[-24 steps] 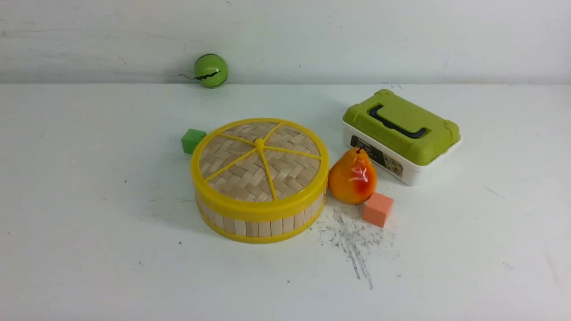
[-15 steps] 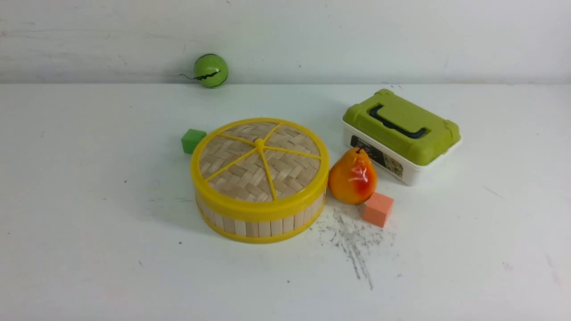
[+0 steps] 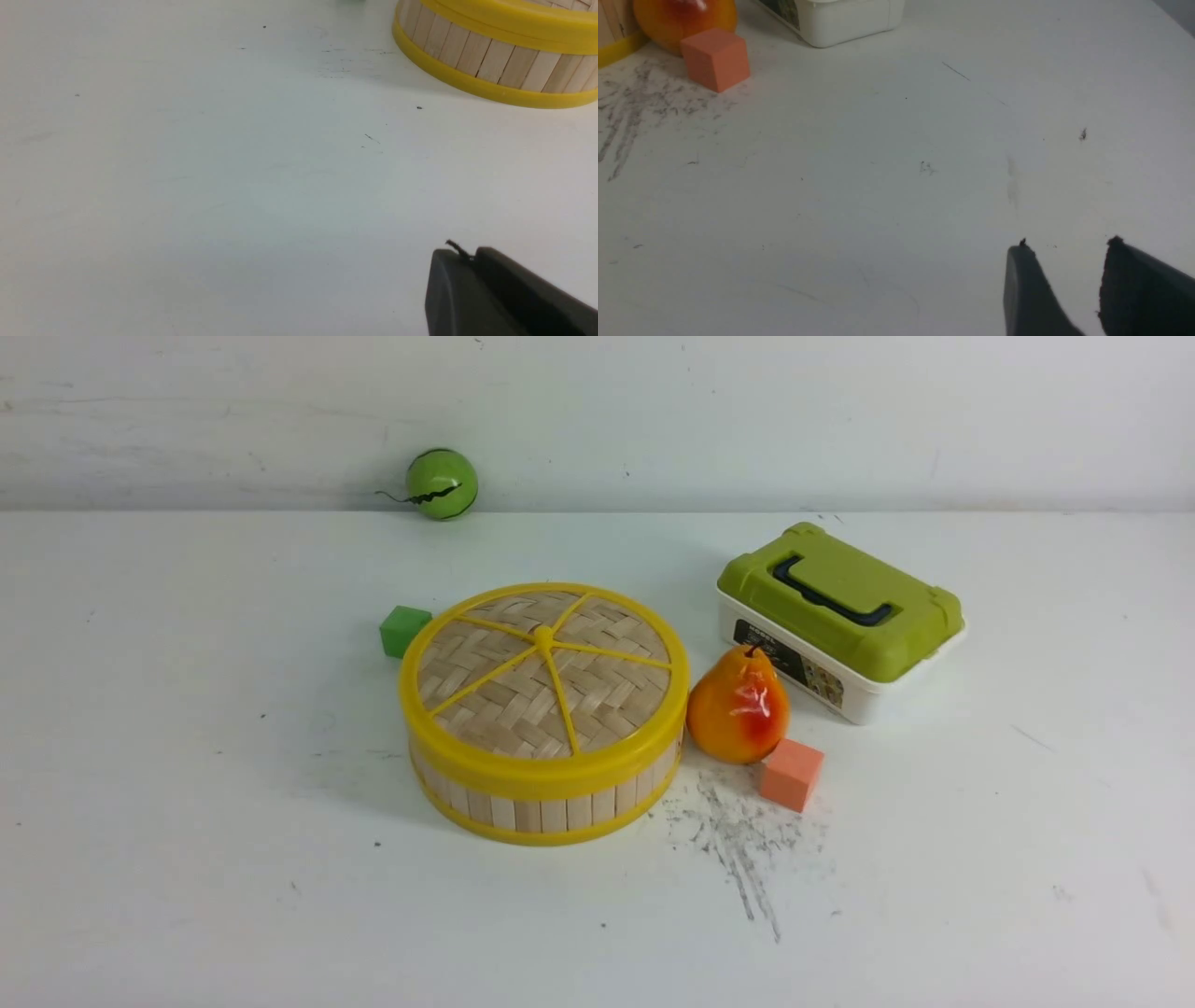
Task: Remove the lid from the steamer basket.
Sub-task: Use the left arm to lift the lid of the steamer
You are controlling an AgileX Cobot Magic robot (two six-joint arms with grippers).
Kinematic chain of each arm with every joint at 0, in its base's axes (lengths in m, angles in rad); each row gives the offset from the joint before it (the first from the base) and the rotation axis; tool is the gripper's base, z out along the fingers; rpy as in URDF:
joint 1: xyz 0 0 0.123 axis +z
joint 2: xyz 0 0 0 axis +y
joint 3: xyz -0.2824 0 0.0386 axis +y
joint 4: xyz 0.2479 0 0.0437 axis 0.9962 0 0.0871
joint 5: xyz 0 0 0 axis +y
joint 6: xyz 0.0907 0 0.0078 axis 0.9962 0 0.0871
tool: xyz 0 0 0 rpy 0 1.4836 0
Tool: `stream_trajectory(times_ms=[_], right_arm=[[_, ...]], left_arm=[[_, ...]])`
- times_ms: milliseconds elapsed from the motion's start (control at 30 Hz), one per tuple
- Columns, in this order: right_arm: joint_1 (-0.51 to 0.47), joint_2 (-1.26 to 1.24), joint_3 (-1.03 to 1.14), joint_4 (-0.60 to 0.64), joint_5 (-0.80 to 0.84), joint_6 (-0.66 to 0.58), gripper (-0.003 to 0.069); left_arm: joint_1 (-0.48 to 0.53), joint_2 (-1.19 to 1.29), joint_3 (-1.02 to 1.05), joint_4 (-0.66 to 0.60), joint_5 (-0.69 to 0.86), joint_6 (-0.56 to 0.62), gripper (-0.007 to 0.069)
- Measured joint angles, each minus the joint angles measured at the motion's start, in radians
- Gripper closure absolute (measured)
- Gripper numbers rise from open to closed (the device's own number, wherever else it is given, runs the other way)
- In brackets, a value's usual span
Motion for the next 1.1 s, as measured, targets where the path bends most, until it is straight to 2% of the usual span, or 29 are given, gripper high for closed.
stream_trajectory(times_ms=[633, 800, 867, 900, 933, 1100], right_arm=[[0.0, 0.0, 0.0, 0.0, 0.0, 0.0, 0.0419], [0.0, 0.0, 0.0, 0.0, 0.0, 0.0, 0.0419], [0.0, 0.0, 0.0, 0.0, 0.0, 0.0, 0.0419], [0.0, 0.0, 0.0, 0.0, 0.0, 0.0, 0.0419], [0.0, 0.0, 0.0, 0.0, 0.0, 0.0, 0.0419], [0.0, 0.0, 0.0, 0.0, 0.0, 0.0, 0.0419]], left_arm=[[0.0, 0.0, 0.0, 0.0, -0.037, 0.0, 0.0564], [0.0, 0.0, 0.0, 0.0, -0.176, 0.0, 0.056], [0.0, 0.0, 0.0, 0.0, -0.274, 0.0, 0.0557], [0.0, 0.0, 0.0, 0.0, -0.394, 0.0, 0.0554], [0.0, 0.0, 0.0, 0.0, -0.394, 0.0, 0.0554], [0.0, 0.0, 0.0, 0.0, -0.695, 0.0, 0.0552]])
